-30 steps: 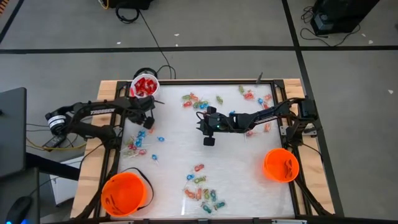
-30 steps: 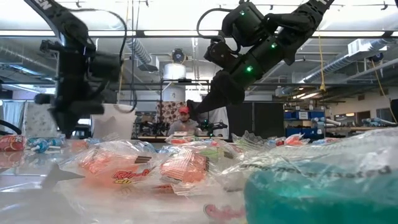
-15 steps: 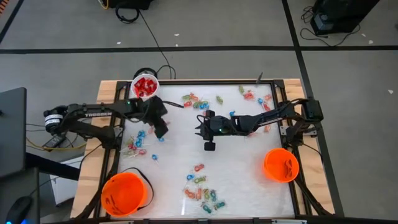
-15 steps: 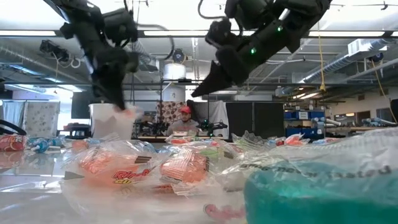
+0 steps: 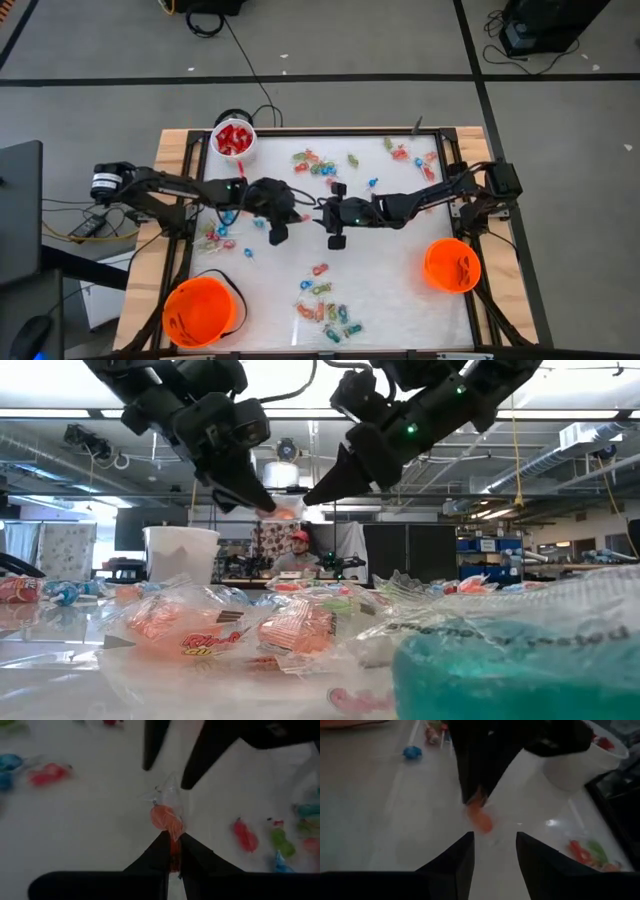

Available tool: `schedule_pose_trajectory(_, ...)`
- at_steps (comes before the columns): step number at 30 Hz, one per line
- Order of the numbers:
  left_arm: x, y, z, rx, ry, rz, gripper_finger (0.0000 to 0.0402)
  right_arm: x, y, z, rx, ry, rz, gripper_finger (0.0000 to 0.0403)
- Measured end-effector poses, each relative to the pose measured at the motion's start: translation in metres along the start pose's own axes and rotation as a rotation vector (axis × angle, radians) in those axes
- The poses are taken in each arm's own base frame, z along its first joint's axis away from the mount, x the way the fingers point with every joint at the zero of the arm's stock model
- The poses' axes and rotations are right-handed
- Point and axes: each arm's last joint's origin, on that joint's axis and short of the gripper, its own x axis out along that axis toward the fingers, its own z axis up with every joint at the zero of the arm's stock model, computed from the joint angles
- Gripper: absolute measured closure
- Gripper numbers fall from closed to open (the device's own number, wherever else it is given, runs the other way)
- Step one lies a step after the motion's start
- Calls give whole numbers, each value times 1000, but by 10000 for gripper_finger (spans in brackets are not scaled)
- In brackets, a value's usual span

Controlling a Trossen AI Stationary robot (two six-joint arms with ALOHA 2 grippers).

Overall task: Sort candy by brand, put in halloween buckets
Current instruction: Put the orange candy into the right orange bucket

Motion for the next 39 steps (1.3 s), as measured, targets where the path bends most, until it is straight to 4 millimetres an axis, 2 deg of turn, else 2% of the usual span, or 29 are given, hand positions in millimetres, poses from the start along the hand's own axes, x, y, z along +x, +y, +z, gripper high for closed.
schedule_pose_trajectory(10, 12, -4, 1, 34, -37, -20, 362, -2, 8, 2, -86, -29, 84, 255)
schedule_pose_trajectory(13, 12, -5, 3, 53, -61, -23, 362, -1, 6, 1, -84, -17, 68, 289)
schedule_pose_trajectory(18, 12, -5, 6, 64, -86, -21, 362, 0, 2, -2, -85, 17, 37, 383)
schedule_pose_trajectory(24, 12, -4, 7, 63, -99, -6, 359, -5, -1, -5, -86, 80, 19, 395)
schedule_pose_trajectory(28, 12, -3, 5, 34, -84, 15, 332, -22, -5, -6, -95, 216, 23, 397)
schedule_pose_trajectory(33, 12, -3, 7, 55, -103, 33, 261, -51, -18, 18, -26, 336, 29, 399)
schedule_pose_trajectory(36, 12, -2, 7, 59, -107, 66, 221, -69, -22, 20, 38, 503, 99, 400)
schedule_pose_trajectory(39, 11, 0, 7, 66, -115, 141, 199, -96, -26, 26, 122, 663, 152, 400)
